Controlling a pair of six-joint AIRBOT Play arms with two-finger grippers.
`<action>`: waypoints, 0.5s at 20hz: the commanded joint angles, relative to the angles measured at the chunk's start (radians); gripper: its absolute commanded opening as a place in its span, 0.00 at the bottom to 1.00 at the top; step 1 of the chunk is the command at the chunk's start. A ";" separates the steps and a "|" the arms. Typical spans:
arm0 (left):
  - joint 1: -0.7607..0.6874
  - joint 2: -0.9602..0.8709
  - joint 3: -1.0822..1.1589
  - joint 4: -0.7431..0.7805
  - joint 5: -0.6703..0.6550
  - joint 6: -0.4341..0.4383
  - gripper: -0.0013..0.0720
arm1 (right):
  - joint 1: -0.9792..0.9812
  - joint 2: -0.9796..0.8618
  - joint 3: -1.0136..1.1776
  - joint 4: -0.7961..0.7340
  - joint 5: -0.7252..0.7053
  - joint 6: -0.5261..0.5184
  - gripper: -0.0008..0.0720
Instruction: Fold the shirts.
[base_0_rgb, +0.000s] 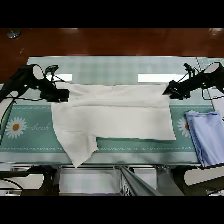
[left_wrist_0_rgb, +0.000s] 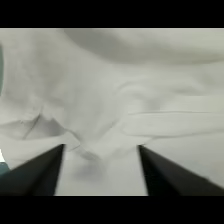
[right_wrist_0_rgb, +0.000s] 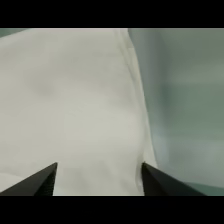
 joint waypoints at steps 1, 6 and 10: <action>0.035 0.004 0.048 -0.003 -0.169 0.006 0.98 | -0.026 0.040 0.003 0.077 0.082 -0.013 0.87; 0.214 0.269 -0.257 -0.064 -0.183 0.027 0.98 | -0.110 0.428 -0.274 -0.018 -0.077 -0.021 0.87; 0.499 0.513 -0.673 -0.327 -0.046 0.121 0.97 | -0.118 0.809 -0.729 0.156 -0.263 -0.045 0.87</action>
